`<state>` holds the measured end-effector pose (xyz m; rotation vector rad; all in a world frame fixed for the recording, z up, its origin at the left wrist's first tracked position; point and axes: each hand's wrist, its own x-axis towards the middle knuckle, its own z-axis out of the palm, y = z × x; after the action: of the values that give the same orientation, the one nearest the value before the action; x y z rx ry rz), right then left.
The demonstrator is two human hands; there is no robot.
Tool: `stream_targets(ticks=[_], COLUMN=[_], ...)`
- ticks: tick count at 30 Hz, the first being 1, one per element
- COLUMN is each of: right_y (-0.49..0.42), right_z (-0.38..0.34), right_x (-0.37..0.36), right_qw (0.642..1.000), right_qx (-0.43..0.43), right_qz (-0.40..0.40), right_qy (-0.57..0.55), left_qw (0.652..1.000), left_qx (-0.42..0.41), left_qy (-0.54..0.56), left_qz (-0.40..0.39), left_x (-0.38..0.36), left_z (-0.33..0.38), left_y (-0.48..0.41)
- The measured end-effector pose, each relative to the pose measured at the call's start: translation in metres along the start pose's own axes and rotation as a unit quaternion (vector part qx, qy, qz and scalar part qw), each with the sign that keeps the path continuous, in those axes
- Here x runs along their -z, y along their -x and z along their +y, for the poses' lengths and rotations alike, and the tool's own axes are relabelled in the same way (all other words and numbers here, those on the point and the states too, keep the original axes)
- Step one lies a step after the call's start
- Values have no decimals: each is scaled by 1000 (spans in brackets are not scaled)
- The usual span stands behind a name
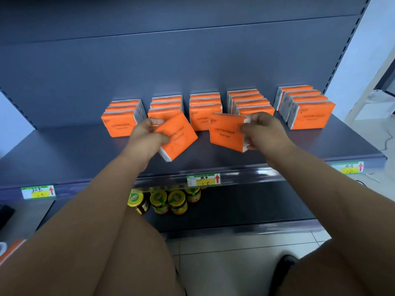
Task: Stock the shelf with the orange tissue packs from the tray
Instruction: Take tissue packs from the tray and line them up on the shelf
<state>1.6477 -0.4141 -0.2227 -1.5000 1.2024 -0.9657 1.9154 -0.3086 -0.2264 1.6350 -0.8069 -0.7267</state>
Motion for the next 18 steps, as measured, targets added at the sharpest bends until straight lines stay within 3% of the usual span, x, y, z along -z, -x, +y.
stream_targets(ticks=[3, 7, 12, 18], right_y=[-6, -7, -9, -19], right_z=[-4, 0, -1, 0], right_x=[-2, -7, -31, -55], right_qw=[991, 938, 880, 839], right_qx=[26, 96, 125, 203], right_qz=[-31, -52, -16, -45], right_qy=[131, 330, 458, 503], left_qw=[999, 994, 969, 963], left_qx=[-22, -67, -128, -158], left_qy=[-24, -79, -208, -211], left_qz=[15, 47, 41, 48], left_x=[7, 16, 28, 24], left_z=[-6, -17, -32, -30], left_y=[0, -3, -6, -6])
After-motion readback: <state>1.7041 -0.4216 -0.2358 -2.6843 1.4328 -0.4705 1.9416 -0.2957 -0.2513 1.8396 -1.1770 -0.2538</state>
